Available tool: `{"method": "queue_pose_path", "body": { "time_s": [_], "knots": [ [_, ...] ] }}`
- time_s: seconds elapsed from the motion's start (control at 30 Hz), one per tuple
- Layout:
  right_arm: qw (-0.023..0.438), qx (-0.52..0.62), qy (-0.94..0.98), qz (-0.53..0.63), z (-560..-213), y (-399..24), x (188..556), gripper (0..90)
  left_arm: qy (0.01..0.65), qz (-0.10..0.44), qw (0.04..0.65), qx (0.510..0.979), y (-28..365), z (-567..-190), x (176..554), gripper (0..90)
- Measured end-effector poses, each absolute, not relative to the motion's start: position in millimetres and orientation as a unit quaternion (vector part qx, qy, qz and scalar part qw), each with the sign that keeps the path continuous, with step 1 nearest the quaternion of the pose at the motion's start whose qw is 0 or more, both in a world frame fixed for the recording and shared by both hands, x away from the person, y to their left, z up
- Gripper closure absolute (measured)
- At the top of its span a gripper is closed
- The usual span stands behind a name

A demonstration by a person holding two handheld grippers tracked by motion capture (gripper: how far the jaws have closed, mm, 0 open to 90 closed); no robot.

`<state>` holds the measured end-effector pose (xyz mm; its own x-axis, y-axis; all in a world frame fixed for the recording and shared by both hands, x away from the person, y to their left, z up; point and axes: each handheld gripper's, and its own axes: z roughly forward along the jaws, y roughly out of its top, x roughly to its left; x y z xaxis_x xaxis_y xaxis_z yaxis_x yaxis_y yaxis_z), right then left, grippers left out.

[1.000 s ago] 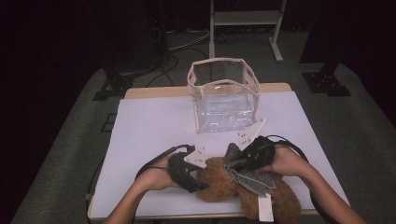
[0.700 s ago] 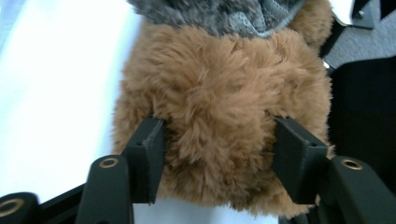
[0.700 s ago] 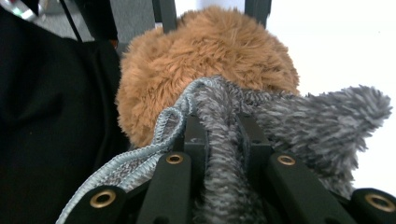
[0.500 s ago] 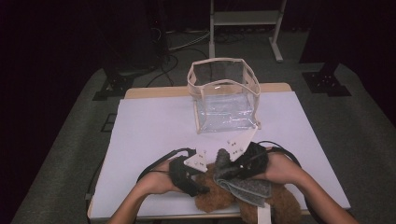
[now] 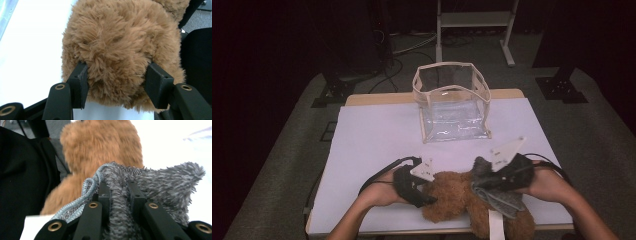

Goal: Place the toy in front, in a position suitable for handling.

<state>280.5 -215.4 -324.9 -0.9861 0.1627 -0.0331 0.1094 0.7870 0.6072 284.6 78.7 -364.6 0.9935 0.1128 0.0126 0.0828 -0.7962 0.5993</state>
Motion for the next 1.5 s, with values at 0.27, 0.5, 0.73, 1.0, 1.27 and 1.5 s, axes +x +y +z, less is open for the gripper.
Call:
{"method": "queue_pose_path", "body": {
  "time_s": [0.27, 0.5, 0.73, 1.0, 1.27, 1.5],
  "knots": [
    [0.042, 0.107, 0.926, 0.360, -342.6, -246.2, 276.0, 76.2, 0.043, 0.026, 0.302, 0.952, 72.3, -359.5, 286.6, 41.2],
    [0.034, 0.112, 0.924, 0.365, -351.8, -242.5, 275.6, 76.7, 0.031, 0.026, 0.322, 0.946, 63.7, -340.8, 289.9, 38.6],
    [0.032, 0.102, 0.928, 0.356, -353.8, -236.0, 271.9, 76.8, 0.029, 0.004, 0.311, 0.950, 44.8, -340.7, 297.9, 34.3],
    [0.026, 0.103, 0.926, 0.363, -357.6, -233.8, 270.7, 76.9, 0.026, -0.011, 0.290, 0.957, 28.0, -352.4, 308.6, 27.7],
    [0.026, 0.099, 0.926, 0.363, -358.9, -233.3, 270.3, 76.9, 0.018, -0.032, 0.258, 0.965, 12.8, -362.9, 315.1, 26.4],
    [0.023, 0.097, 0.928, 0.359, -359.9, -231.3, 271.0, 76.9, 0.008, -0.029, 0.262, 0.965, 6.3, -370.2, 313.5, 35.5]
  ]
}}
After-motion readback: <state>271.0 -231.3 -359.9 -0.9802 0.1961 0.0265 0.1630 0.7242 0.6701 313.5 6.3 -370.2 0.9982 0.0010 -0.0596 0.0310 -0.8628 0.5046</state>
